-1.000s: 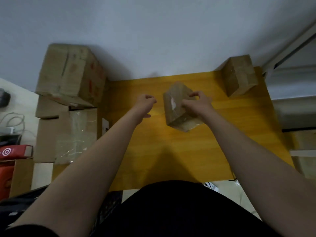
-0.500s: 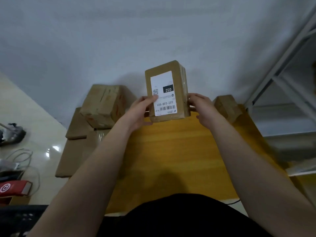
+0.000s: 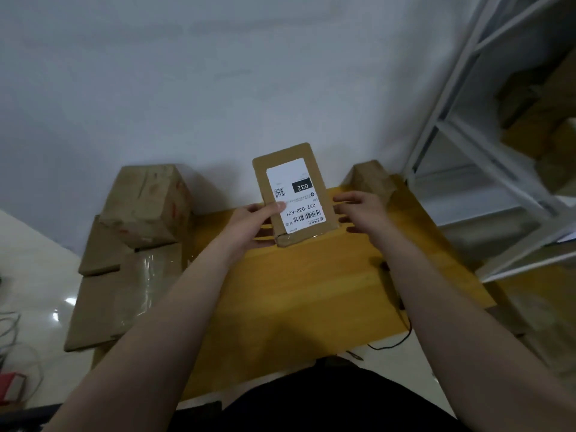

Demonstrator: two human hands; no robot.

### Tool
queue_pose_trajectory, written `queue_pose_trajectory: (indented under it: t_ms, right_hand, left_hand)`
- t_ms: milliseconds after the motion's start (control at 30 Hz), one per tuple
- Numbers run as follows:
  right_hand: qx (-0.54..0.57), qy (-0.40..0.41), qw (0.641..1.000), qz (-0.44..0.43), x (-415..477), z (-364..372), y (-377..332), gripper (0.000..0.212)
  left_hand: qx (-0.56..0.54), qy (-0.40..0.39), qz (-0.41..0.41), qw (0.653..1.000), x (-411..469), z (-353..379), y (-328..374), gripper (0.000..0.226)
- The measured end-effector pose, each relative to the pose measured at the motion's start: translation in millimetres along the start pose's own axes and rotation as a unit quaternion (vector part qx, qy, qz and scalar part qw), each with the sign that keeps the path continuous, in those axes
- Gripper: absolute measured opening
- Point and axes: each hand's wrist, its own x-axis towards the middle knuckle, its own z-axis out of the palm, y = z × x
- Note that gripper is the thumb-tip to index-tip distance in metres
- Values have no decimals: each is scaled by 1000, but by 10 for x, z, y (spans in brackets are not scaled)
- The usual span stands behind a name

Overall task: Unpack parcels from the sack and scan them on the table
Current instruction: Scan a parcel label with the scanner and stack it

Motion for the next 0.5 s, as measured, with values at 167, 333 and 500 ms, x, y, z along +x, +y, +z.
queue_pose_trajectory:
  t_ms: [167,333,500]
  right_hand:
    - [-62,48,994,80,229,-388,691,16]
    - [-116,58,976,176,603,-801,1376,32]
    - [-128,57,948,286,950,-1072,1892,63]
  left_hand:
    - [19,70,-48,996,264,459,-261,54]
    - [29,61,-74,995,663,924,-372,45]
    - [60,50,-136,988,1137,1275,-498,41]
